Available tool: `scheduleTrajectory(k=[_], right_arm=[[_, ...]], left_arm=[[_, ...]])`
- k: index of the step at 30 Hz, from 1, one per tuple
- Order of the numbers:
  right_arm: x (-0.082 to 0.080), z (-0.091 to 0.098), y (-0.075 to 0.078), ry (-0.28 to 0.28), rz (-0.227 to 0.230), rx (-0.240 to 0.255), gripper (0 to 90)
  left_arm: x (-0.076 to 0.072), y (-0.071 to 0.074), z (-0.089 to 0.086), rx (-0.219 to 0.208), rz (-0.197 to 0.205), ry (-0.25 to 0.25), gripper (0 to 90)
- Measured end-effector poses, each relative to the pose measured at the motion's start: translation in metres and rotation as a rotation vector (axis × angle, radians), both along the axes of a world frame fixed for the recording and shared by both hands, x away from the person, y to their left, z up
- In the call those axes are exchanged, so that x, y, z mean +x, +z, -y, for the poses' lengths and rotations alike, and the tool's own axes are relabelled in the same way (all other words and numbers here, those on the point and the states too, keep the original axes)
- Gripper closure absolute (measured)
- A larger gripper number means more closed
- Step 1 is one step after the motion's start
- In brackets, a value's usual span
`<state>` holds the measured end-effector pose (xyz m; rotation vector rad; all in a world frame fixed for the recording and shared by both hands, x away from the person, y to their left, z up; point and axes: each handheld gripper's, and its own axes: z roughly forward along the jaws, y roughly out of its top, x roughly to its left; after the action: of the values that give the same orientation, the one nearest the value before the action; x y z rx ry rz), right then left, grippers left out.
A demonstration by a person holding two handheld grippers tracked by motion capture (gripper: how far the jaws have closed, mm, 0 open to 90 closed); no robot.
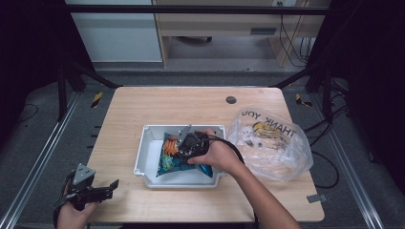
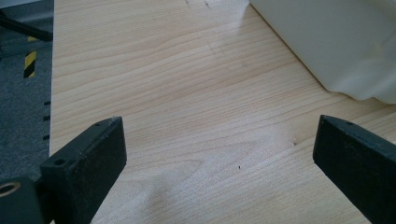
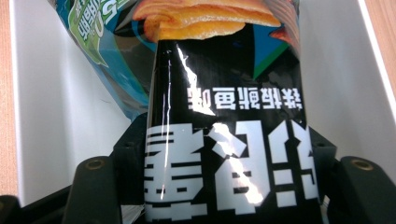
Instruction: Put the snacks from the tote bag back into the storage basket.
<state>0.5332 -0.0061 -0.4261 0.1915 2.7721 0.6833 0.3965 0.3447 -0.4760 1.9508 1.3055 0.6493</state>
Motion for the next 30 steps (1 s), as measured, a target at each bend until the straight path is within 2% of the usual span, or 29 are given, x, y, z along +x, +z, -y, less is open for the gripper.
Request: scheduleTrajectory(k=[14, 26, 30], right_arm=[[-0.003, 0.003, 0.001, -0.028, -0.018, 0.037, 22.7], [-0.006, 0.008, 0.009, -0.040, 0.015, 0.069, 15.7], [-0.007, 0.013, 0.015, -0.071, 0.016, 0.095, 10.7]], left_arm=[[0.000, 0.000, -0.001, 0.004, -0.004, -0.002, 2.3], [0.000, 0.000, -0.001, 0.002, -0.005, -0.001, 2.3], [0.000, 0.000, -0.001, 0.003, -0.005, -0.001, 2.3]])
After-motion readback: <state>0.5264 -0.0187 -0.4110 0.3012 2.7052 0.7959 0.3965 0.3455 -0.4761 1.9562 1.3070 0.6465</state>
